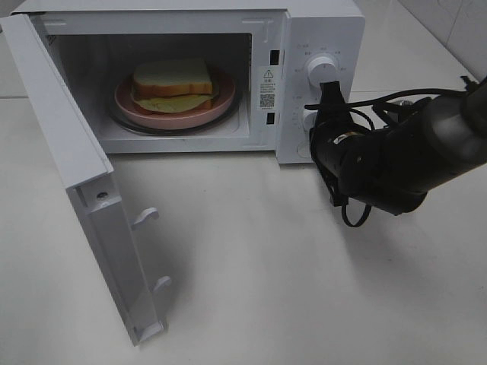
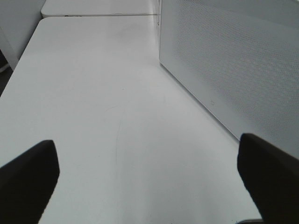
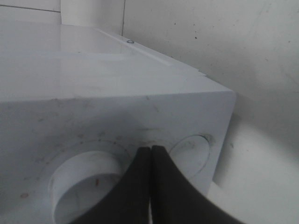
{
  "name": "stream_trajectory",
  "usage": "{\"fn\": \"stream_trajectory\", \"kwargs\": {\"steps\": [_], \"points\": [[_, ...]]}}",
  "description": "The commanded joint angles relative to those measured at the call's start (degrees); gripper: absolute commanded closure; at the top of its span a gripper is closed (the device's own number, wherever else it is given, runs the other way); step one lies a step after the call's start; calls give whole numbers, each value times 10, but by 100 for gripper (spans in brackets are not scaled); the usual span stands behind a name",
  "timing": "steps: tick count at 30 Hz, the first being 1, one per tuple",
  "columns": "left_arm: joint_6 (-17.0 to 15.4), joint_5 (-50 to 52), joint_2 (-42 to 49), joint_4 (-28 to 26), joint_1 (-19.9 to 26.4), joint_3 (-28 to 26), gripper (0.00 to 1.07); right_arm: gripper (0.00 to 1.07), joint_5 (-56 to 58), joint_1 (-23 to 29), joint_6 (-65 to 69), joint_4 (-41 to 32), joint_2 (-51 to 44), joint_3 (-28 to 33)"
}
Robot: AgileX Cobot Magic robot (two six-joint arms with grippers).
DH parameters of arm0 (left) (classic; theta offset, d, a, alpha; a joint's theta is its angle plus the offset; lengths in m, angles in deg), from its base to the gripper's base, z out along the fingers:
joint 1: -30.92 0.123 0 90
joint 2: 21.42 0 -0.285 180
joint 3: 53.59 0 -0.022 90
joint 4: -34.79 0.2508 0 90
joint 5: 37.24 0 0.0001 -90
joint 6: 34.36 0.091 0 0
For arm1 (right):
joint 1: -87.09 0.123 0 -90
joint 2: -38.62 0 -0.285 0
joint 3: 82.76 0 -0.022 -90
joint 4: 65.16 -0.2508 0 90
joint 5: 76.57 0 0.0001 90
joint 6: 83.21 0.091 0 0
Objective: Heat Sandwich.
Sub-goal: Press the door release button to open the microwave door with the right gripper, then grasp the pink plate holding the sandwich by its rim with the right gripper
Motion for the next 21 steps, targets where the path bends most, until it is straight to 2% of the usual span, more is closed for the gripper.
{"fn": "stream_trajectory", "kwargs": {"steps": [1, 9, 15, 21], "points": [[-1, 3, 13, -5, -1, 2, 9, 107, 34, -2, -39, 8, -25, 15], [-1, 3, 13, -5, -1, 2, 9, 107, 142, -2, -164, 25, -105, 72], [-1, 3, 13, -5, -1, 2, 9, 107, 211, -2, -239, 41, -153, 84], [-1, 3, 13, -5, -1, 2, 9, 107, 319, -2, -390, 40, -207, 89]]}}
